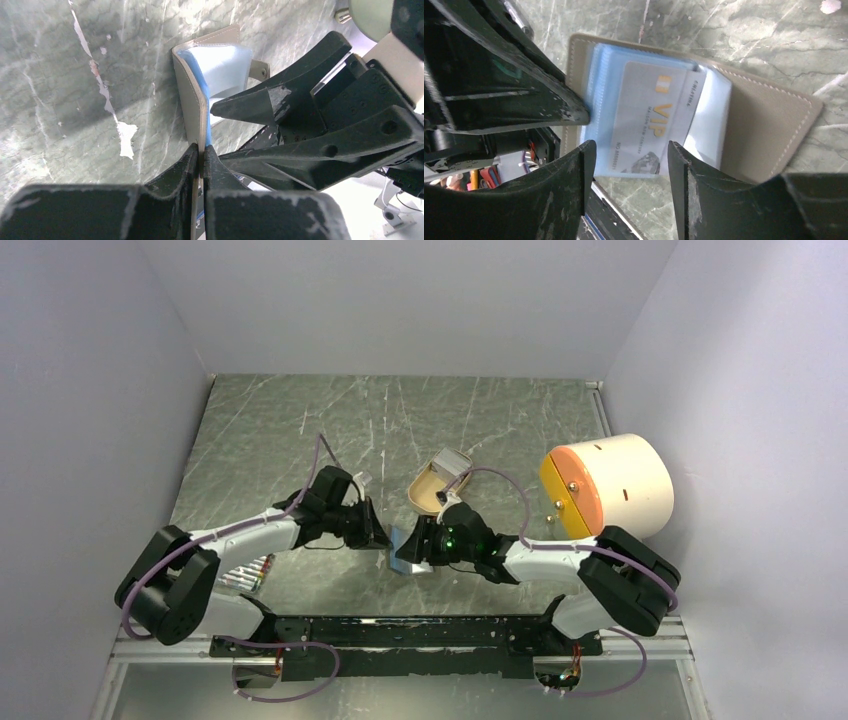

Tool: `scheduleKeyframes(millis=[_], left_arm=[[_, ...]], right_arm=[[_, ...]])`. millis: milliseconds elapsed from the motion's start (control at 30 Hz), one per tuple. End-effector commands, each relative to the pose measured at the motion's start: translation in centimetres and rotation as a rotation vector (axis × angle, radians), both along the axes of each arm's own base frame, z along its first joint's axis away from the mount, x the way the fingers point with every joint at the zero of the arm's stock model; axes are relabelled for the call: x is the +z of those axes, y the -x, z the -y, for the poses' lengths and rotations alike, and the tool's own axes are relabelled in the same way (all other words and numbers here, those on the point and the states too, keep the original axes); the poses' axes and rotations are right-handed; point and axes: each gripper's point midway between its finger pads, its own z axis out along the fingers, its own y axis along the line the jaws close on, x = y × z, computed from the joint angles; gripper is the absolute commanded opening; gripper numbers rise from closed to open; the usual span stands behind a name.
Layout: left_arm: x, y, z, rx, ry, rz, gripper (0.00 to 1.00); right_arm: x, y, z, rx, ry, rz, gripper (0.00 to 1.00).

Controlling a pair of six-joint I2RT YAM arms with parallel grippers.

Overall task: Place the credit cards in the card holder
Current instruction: Turn over the card slot in the card holder.

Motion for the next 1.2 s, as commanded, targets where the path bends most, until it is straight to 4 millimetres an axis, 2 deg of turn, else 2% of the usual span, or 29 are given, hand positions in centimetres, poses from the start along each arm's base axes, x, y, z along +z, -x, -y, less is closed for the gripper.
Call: scheduleKeyframes(millis=[0, 200, 400, 933, 1167], left_arm=[[1.8, -0.8, -0.2, 0.013, -0.04, 0.046, 0.09], [2.1, -0.6, 0.3, 0.004, -0.025, 0.039, 0.09], [1.6, -0.5, 0.2, 0.007, -0.075, 0.033, 0.09], [1.3, -0.3, 0.7, -0.005, -0.092, 0.022, 0.09], [1.2, -0.2, 0.7, -0.01, -0.095, 0.022, 0.09]], right_arm=[[0.6, -0.4, -0.1, -0.011, 0.006, 0.021, 0.56], [0.7, -0.2, -0.5, 0.006, -0.015, 0.013, 0.54], [1.8, -0.3, -0.5, 0.003, -0.037, 0.027, 0.61], [0.7, 0.2, -1.2, 0.031, -0.014, -0.005, 0.65], [0.3, 0.2, -0.7, 0.019, 0.005, -0.007, 0.58]])
